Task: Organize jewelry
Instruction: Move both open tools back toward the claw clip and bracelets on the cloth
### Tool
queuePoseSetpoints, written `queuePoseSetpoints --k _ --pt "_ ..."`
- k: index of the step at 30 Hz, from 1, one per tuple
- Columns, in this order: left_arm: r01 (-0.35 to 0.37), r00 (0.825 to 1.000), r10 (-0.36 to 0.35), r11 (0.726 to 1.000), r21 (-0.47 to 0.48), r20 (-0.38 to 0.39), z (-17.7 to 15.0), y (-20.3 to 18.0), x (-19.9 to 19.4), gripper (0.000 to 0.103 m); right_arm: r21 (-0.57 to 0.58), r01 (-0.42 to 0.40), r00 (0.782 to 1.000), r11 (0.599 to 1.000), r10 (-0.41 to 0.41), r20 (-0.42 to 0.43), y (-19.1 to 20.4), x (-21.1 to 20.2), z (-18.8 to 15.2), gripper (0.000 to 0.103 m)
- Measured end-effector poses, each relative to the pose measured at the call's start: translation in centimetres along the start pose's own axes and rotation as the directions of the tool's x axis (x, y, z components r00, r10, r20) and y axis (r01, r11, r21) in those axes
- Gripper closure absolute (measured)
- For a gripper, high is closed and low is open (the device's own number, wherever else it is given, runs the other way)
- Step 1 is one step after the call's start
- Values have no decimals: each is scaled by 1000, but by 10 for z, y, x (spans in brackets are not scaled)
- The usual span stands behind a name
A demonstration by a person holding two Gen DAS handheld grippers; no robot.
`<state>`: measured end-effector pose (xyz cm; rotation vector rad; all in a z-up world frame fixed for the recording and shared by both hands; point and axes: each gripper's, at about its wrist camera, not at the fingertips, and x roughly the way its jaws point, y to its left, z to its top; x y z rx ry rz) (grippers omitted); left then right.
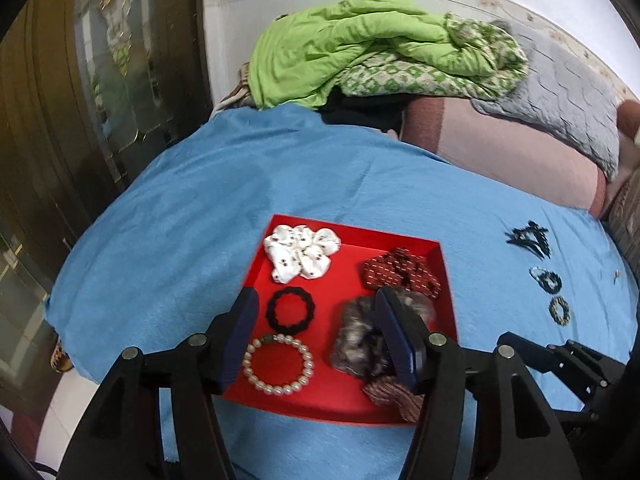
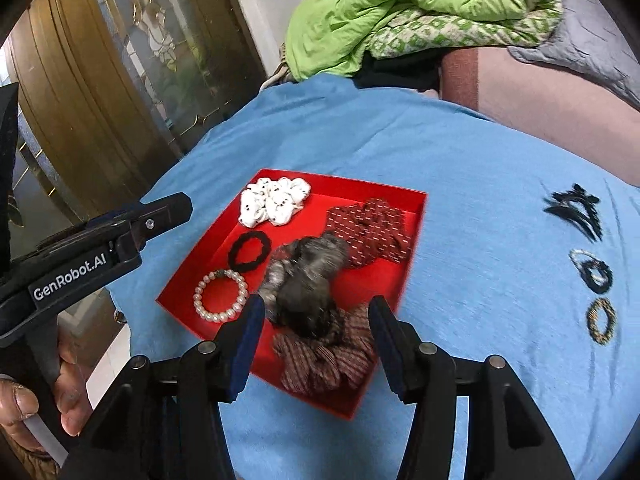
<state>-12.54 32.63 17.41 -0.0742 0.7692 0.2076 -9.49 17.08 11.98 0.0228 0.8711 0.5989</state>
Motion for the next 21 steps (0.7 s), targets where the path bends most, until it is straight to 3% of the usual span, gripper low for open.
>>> queuePoseSetpoints --k 21 --pt "-8 1000 2 975 220 29 -21 -90 -32 38 174 156 985 972 -165 39 -112 -71 -56 38"
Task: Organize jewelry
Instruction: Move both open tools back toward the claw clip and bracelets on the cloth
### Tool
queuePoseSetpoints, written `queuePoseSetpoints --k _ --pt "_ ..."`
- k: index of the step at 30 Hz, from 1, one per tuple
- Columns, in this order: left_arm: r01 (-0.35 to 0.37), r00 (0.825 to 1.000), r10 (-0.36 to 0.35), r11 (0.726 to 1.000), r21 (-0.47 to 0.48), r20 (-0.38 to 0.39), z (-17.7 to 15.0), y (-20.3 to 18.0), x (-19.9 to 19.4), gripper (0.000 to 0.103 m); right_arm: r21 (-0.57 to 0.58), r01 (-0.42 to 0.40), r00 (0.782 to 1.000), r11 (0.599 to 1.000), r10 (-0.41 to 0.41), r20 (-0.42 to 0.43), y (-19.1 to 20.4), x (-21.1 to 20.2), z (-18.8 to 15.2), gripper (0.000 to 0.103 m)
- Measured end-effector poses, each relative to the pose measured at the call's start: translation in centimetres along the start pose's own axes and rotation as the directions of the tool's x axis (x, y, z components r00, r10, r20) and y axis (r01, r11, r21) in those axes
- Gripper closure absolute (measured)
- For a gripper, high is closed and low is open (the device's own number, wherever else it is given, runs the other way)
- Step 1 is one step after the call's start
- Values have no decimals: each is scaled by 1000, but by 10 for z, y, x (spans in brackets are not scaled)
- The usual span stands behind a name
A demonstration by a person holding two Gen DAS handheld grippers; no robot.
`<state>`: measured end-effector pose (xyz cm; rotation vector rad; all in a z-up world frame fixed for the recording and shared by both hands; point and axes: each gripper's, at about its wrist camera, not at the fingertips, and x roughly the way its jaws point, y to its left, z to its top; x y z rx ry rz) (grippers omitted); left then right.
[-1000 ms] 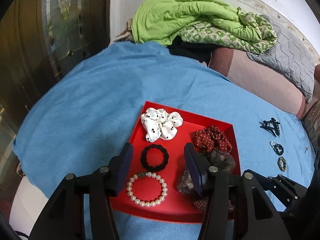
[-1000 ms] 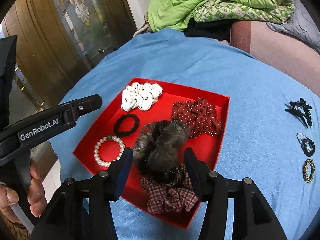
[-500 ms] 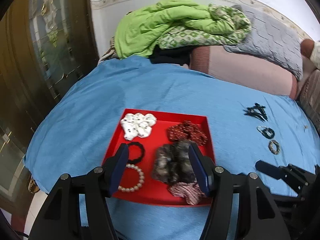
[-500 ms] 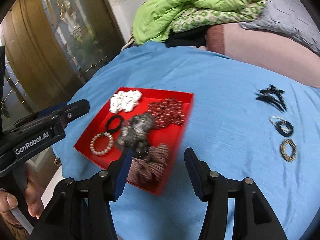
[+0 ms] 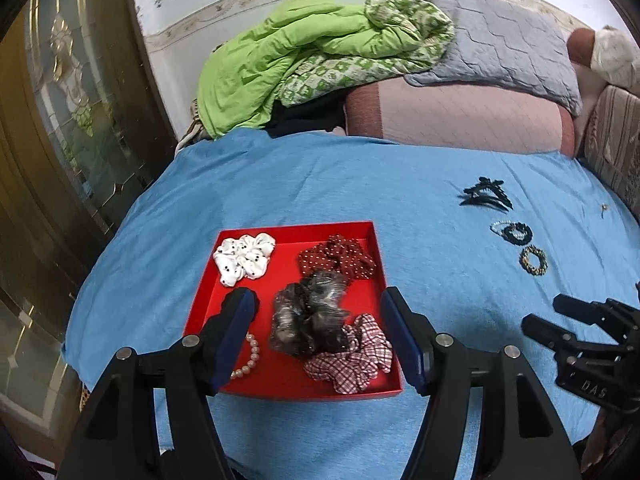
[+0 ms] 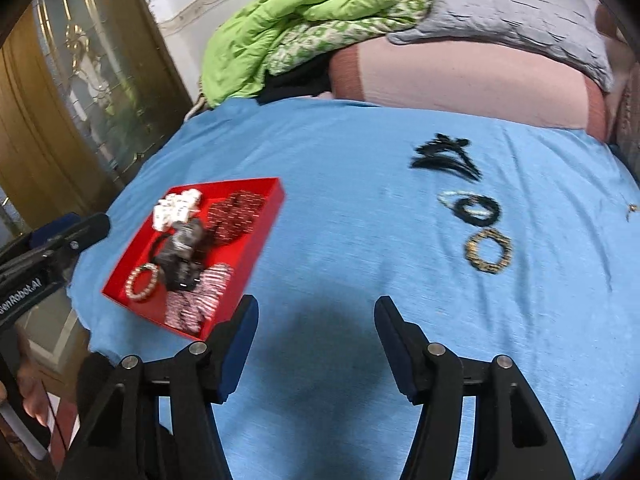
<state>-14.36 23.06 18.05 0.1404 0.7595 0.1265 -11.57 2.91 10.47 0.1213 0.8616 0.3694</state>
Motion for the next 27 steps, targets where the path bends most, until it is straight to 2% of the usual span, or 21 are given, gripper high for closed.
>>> queuePoseSetpoints --k 9,19,27 --pt "16 1000 -15 998 56 -27 3 -28 11 37 105 64 998 992 -64 -3 -68 -9 -11 37" --pt "124 987 -117 990 60 -114 18 -66 47 37 219 129 991 967 -131 -3 -140 -17 -13 37" --pt "208 968 -197 976 63 -153 37 -110 86 37 271 135 991 953 -135 -17 -173 5 -10 37"
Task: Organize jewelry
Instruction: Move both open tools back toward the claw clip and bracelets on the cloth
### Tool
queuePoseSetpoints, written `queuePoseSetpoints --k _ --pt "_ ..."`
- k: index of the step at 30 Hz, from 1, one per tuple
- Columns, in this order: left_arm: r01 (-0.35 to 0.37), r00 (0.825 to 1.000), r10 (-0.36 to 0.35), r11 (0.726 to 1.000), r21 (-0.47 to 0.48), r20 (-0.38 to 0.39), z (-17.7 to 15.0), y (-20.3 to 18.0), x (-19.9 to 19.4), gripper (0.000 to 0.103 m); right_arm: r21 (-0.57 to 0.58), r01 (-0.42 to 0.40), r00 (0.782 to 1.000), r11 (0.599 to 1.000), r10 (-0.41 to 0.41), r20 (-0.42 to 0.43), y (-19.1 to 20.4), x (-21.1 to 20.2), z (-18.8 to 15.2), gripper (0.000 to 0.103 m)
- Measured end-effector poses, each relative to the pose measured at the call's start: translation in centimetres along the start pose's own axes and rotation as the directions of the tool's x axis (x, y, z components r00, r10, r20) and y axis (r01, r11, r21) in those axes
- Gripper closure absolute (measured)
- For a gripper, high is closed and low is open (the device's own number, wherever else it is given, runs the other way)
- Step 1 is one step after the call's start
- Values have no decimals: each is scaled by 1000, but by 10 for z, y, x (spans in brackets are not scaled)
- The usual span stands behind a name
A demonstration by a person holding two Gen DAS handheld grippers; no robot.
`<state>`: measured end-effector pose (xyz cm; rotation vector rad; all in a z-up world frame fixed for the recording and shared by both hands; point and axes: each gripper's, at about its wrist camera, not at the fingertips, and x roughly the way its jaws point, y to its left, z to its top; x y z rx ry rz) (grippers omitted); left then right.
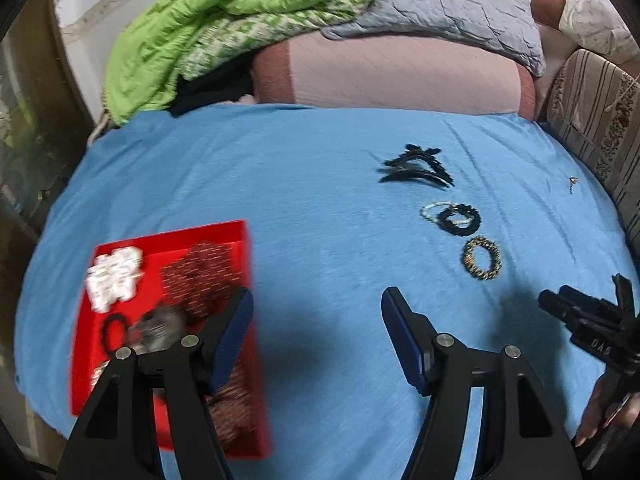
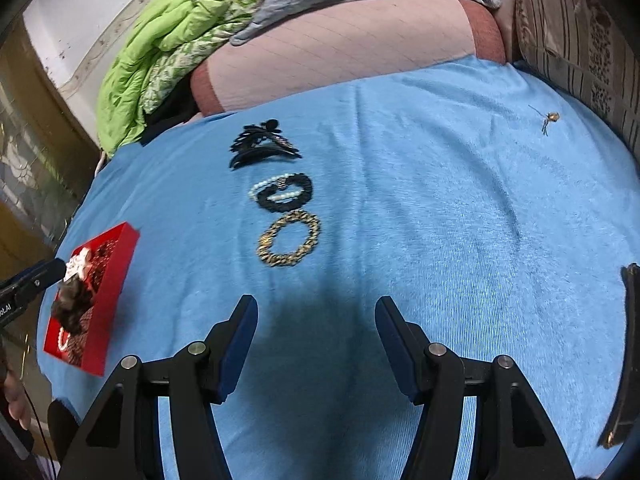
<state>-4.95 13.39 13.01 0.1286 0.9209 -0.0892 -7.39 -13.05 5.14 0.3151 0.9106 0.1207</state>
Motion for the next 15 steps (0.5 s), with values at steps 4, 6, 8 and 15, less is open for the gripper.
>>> queuePoseSetpoints --k 4,6,8,15 --pt "32 999 -31 999 28 -27 13 -21 30 37 -1 -8 1000 1000 8 1 -2 18 10 37" --pt "36 999 -34 998 51 -31 22 -32 47 37 -11 -12 1000 1000 12 7 0 25 15 37" --pt "31 999 -29 997 70 -27 34 -40 60 37 -32 -11 1000 999 11 14 4 32 20 37" --pt "36 999 -38 993 114 15 88 -59 101 37 -78 -18 1000 997 20 16 13 59 31 37"
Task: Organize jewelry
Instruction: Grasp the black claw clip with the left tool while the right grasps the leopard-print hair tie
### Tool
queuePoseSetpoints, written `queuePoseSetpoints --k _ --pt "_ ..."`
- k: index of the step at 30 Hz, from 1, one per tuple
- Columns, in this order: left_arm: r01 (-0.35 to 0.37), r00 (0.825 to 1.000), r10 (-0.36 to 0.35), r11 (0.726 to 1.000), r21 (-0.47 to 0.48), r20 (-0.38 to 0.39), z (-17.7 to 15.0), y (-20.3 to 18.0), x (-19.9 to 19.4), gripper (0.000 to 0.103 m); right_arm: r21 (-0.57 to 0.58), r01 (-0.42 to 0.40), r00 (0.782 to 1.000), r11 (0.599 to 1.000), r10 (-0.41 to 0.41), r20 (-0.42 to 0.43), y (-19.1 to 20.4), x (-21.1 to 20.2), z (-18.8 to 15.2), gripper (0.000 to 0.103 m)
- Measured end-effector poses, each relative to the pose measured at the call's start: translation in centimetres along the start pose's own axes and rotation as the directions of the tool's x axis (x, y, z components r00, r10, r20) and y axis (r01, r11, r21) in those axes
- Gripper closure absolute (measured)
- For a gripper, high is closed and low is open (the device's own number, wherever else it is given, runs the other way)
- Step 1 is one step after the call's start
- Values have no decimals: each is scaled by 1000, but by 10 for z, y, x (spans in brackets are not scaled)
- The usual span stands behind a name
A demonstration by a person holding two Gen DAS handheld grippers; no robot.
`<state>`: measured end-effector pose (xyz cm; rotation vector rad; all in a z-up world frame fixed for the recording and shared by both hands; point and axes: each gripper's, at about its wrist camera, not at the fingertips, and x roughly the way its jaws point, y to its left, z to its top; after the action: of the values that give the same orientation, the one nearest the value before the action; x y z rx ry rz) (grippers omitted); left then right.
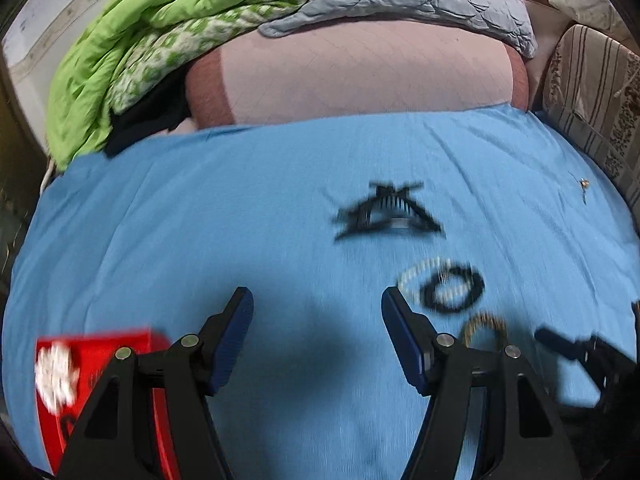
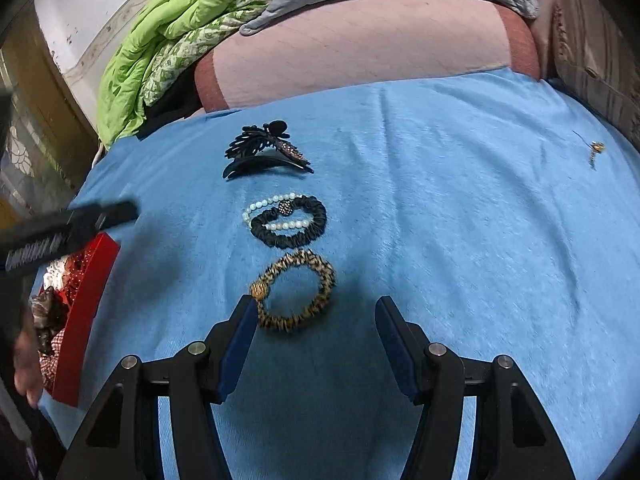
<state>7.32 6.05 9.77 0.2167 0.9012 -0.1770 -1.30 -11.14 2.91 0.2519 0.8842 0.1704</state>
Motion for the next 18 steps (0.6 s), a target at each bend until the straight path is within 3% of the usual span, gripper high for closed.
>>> queuePoseSetpoints --k 6,13,15,18 --pt "7 999 -11 993 122 36 48 -18 42 37 3 -20 1000 1000 20 0 -2 13 7 37" --pt "77 997 -67 961 265 -44 59 -38 90 37 24 -42 999 999 43 -7 -7 23 12 40" --pt "102 994 -85 948 300 -69 57 -45 99 37 24 -41 999 999 41 -6 -7 25 13 43" --pt "126 992 -111 943 307 -66 56 -49 101 41 19 -37 999 999 37 -10 -6 28 14 58"
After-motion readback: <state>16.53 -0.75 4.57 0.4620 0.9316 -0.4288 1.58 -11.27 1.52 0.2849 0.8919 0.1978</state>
